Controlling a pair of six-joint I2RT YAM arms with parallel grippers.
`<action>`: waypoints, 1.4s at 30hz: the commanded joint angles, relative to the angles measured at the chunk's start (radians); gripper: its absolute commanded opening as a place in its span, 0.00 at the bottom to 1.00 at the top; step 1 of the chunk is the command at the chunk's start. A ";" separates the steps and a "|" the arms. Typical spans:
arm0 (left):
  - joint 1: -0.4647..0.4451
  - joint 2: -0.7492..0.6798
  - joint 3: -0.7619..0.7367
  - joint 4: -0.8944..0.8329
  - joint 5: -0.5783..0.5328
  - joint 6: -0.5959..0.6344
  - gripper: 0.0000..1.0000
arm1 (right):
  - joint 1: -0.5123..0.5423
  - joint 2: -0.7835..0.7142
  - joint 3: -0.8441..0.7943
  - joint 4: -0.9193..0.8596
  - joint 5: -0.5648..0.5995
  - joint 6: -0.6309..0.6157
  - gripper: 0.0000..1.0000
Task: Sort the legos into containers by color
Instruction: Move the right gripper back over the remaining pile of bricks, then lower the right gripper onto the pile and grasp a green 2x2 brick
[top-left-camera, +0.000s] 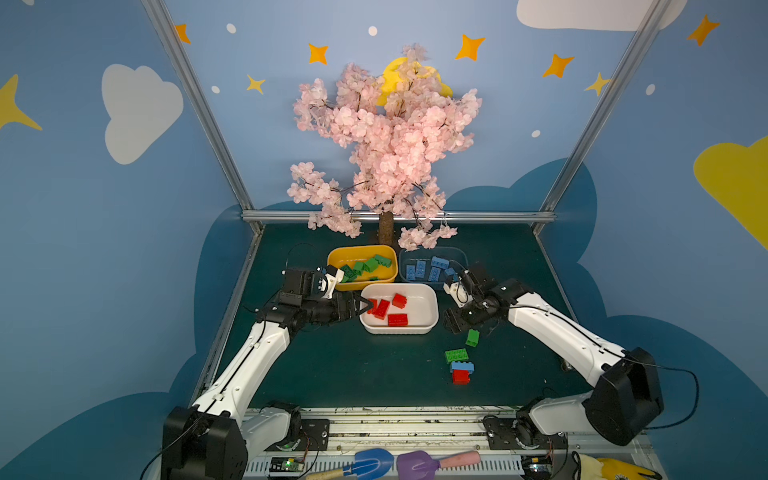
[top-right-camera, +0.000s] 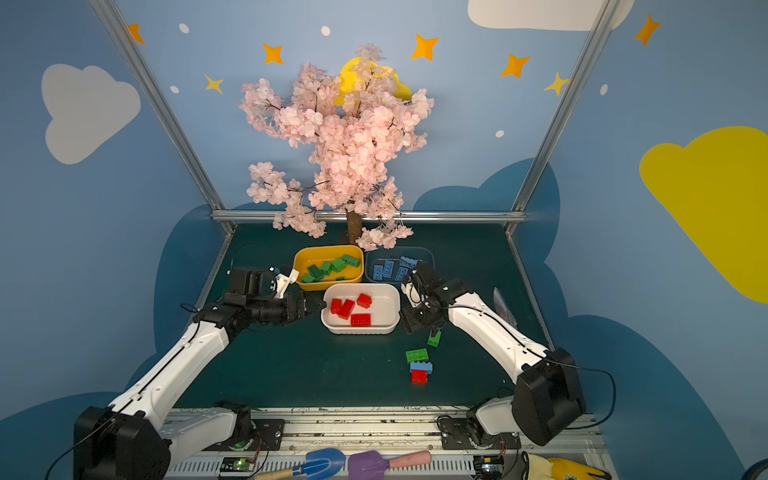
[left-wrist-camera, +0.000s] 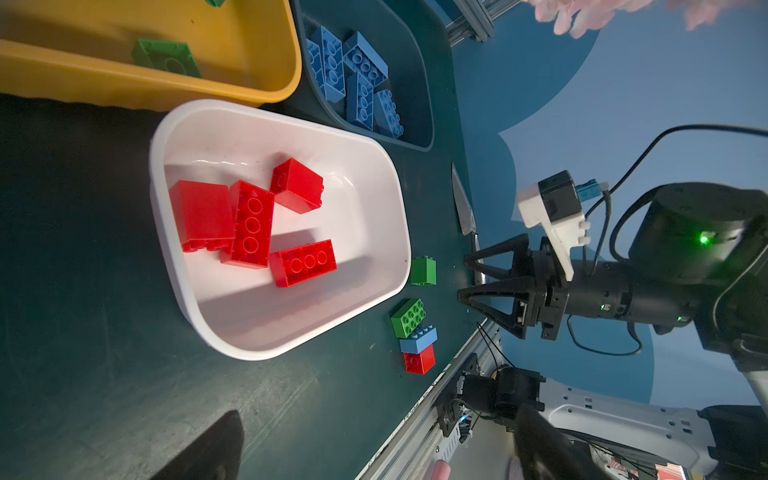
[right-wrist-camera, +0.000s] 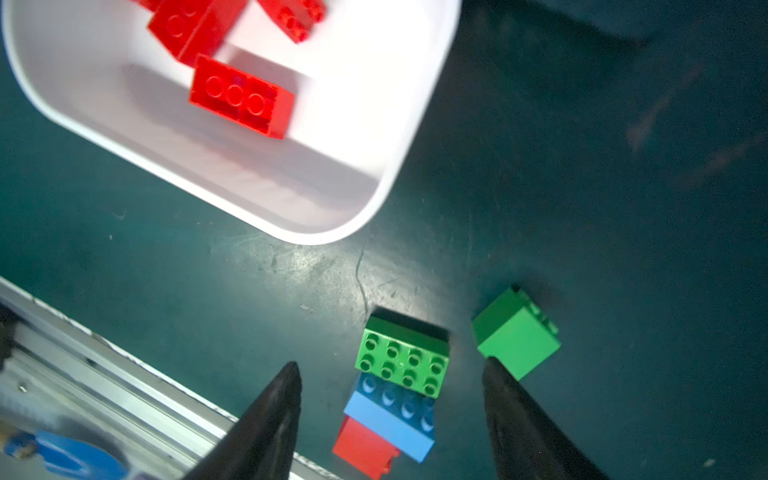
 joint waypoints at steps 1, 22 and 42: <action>0.003 0.010 -0.007 0.001 0.019 0.019 0.99 | 0.035 -0.074 -0.079 -0.040 0.064 0.494 0.68; 0.004 0.005 -0.017 -0.025 0.008 0.051 1.00 | 0.067 -0.021 -0.303 0.229 0.070 1.006 0.65; 0.004 0.010 -0.022 -0.035 0.002 0.063 0.99 | 0.075 0.060 -0.326 0.203 0.065 1.165 0.64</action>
